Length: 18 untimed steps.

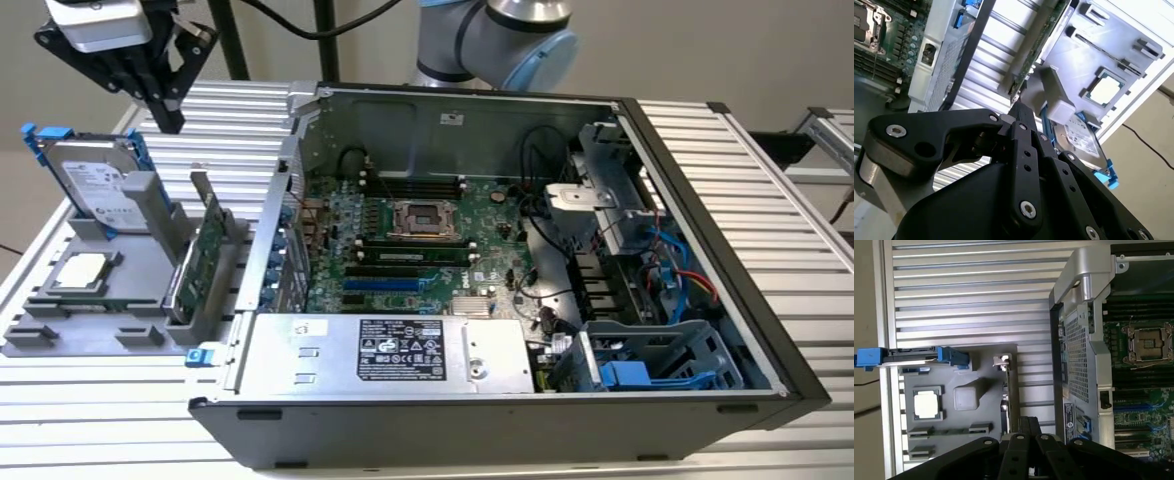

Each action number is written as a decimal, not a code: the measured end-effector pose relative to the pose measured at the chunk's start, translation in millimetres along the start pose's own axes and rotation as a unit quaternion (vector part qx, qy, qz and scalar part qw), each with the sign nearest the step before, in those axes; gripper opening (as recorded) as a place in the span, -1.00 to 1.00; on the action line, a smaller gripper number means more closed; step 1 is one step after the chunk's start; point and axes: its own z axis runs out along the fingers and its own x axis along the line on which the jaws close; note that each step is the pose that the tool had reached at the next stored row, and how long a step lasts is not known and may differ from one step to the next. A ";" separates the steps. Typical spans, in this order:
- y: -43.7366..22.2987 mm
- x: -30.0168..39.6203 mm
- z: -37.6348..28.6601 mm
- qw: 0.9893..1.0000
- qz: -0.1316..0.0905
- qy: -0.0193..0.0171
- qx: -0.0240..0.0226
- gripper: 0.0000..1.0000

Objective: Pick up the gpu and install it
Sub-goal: 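Reach for the gpu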

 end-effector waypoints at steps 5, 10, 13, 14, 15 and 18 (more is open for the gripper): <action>-0.9 5.7 -0.2 1.000 0.000 0.000 0.000 -1.00; -1.8 11.7 -0.3 1.000 0.000 0.000 0.000 -1.00; -2.4 15.3 -0.5 1.000 0.000 0.000 0.000 -1.00; -2.6 16.4 -0.5 1.000 0.000 0.000 0.000 -1.00; -2.9 17.2 -0.5 1.000 0.000 0.000 0.000 -1.00; -3.8 18.8 -0.6 1.000 0.000 0.000 0.000 -1.00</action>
